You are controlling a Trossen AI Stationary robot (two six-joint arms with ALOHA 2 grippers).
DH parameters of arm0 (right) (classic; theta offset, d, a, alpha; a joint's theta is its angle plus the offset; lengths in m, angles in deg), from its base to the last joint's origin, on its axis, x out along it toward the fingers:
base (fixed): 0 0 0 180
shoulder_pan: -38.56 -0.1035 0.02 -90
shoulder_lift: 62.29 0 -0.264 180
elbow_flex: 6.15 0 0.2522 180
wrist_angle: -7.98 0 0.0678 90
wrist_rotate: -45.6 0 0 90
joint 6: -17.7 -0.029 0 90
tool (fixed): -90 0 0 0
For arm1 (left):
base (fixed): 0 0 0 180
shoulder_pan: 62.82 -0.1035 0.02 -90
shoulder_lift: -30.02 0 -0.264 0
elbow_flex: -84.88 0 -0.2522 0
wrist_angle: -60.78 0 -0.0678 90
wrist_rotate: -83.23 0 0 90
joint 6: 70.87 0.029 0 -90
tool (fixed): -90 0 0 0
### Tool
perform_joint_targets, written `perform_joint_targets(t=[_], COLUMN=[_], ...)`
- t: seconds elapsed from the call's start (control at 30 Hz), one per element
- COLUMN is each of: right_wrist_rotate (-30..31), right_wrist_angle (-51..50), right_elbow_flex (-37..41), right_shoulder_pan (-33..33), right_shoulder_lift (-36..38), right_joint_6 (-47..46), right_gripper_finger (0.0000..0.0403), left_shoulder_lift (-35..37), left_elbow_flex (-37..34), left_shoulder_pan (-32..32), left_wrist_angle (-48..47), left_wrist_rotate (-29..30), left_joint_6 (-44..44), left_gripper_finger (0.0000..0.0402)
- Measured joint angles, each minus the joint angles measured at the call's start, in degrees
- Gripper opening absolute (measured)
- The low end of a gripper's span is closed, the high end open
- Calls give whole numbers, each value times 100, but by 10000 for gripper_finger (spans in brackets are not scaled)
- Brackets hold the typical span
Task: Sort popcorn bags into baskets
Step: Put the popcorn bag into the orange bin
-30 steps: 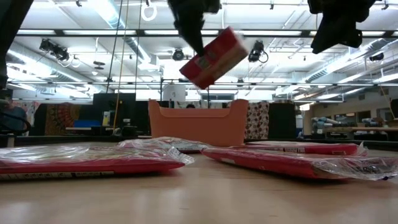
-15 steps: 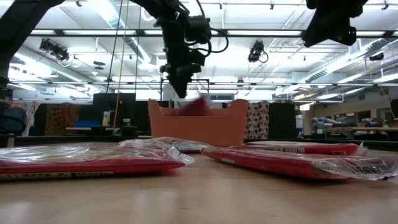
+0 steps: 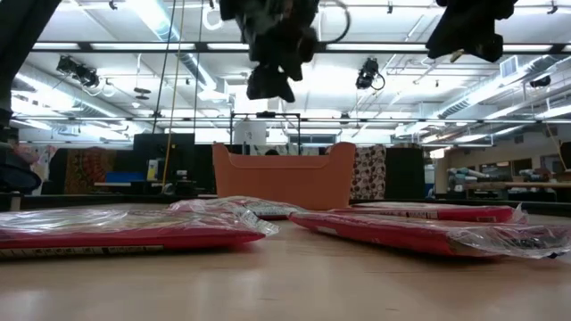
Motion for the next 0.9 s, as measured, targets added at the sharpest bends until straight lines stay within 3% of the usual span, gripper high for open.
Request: perform_joint_targets(t=[0.2, 0.27, 0.4, 0.67, 0.77, 0.9], right_wrist_rotate=[0, -8, -78, -199, -199, -199], right_wrist_angle=[146, 145, 152, 158, 157, 156], right_elbow_flex=[0, 0, 0, 0, 0, 0], right_shoulder_pan=[0, 0, -9, -11, -11, -11], right_shoulder_lift=[2, 0, 0, 0, 0, 0], right_joint_6=[146, 147, 171, 379, 491, 657], right_gripper_finger=[82, 82, 82, 82, 82, 82], left_shoulder_lift=[0, 0, 0, 0, 0, 0], left_elbow_flex=[-241, -400, -707, -1187, -1407, -1693], left_shoulder_pan=[1019, 1297, 1794, 2958, 3418, 4020], left_wrist_angle=[92, 90, 109, 234, 297, 310], left_wrist_rotate=[1596, 1857, 1788, 734, 771, 1361], left_joint_6=[100, -88, -622, -1689, -2172, -2981], left_gripper_finger=[180, 180, 180, 180, 180, 180])
